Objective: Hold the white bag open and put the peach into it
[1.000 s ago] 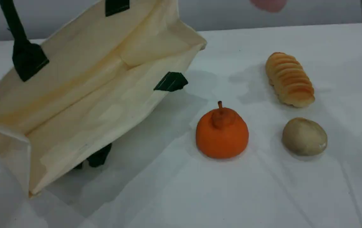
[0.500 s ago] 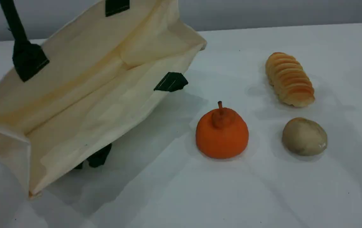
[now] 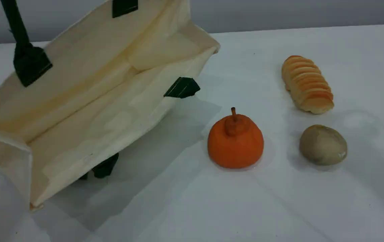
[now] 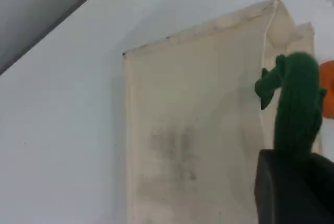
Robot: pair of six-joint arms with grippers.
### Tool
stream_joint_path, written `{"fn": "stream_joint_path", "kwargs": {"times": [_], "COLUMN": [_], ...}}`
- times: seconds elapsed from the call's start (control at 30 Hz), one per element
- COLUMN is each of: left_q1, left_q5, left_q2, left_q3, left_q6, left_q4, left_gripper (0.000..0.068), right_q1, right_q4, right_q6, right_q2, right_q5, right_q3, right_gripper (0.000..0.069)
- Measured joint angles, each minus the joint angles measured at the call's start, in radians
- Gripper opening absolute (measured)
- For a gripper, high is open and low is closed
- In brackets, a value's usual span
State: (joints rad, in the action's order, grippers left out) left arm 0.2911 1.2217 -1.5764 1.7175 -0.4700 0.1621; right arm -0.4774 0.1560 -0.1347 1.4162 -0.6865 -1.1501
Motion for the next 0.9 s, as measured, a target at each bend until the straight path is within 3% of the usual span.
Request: {"fn": "stream_joint_path", "kwargs": {"times": [0.27, 0.6, 0.9], "left_q1": [0.0, 0.003, 0.061], "left_q5": [0.0, 0.0, -0.002], "left_q2": [0.0, -0.001, -0.02], "left_q3": [0.0, 0.0, 0.0], "left_q6": [0.0, -0.016, -0.019], "left_q4": [0.03, 0.159, 0.153], "left_gripper": [0.0095, 0.0095, 0.0095], "right_q1": [0.0, -0.001, -0.001], "right_q4": [0.097, 0.223, 0.294], "right_q6": [-0.059, -0.17, -0.237], "right_q2": [-0.107, -0.106, -0.106], "right_q5": [0.107, 0.108, 0.107], "right_q3": [0.166, 0.17, 0.17], "right_gripper": [0.0262, 0.0262, 0.0262]}}
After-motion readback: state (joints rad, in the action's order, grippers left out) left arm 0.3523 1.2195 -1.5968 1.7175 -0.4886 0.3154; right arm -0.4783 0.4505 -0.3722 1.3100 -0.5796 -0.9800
